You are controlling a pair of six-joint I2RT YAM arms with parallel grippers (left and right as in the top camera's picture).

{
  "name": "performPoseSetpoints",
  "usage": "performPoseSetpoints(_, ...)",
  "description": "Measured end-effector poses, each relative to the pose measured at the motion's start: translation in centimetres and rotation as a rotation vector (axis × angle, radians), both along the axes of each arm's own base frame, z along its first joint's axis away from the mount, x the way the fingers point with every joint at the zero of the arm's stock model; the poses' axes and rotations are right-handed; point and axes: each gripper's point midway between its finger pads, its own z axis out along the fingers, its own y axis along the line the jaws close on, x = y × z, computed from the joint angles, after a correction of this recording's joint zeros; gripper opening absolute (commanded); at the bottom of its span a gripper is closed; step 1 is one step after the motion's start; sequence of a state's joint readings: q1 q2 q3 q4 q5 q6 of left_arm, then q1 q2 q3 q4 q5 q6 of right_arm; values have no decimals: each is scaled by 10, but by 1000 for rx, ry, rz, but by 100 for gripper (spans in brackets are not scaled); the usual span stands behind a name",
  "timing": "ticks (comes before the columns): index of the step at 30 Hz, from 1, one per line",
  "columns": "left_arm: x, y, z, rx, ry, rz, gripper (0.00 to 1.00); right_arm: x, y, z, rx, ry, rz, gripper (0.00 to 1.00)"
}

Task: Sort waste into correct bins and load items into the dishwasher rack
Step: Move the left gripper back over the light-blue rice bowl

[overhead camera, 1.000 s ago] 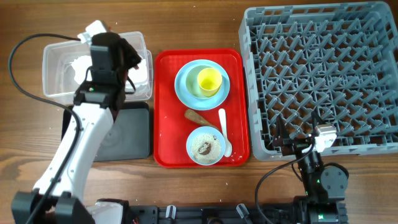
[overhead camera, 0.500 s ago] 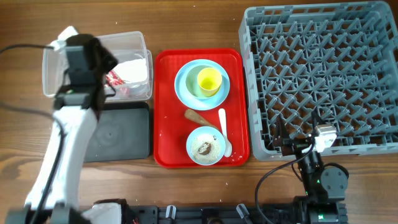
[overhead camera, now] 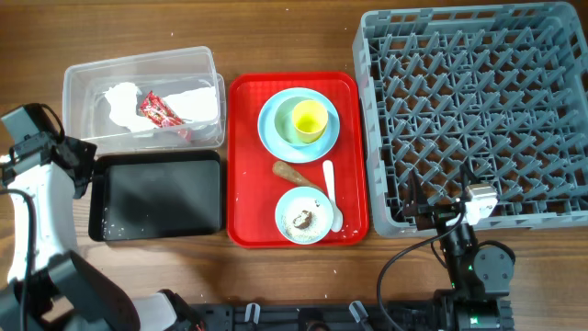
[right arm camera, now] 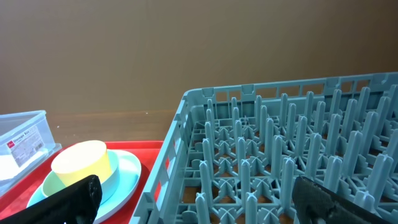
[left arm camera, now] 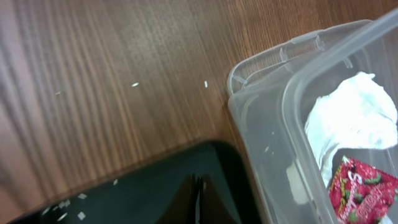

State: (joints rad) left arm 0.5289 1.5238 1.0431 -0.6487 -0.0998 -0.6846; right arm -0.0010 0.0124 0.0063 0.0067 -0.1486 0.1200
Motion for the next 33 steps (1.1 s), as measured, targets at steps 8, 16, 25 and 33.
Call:
performPoseSetpoints(8,36,11,-10,7,-112,-22,6,0,0,0,0,0,0,100)
performPoseSetpoints(16,63,4,4,-28,-247,-77,12,0,0,0,0,0,0,100)
performPoseSetpoints(25,77,-26,21,-154,-356,-181,24,0,0,0,0,0,0,100)
performPoseSetpoints(33,35,-125,152,-237,-617,-458,26,0,0,0,0,0,0,100)
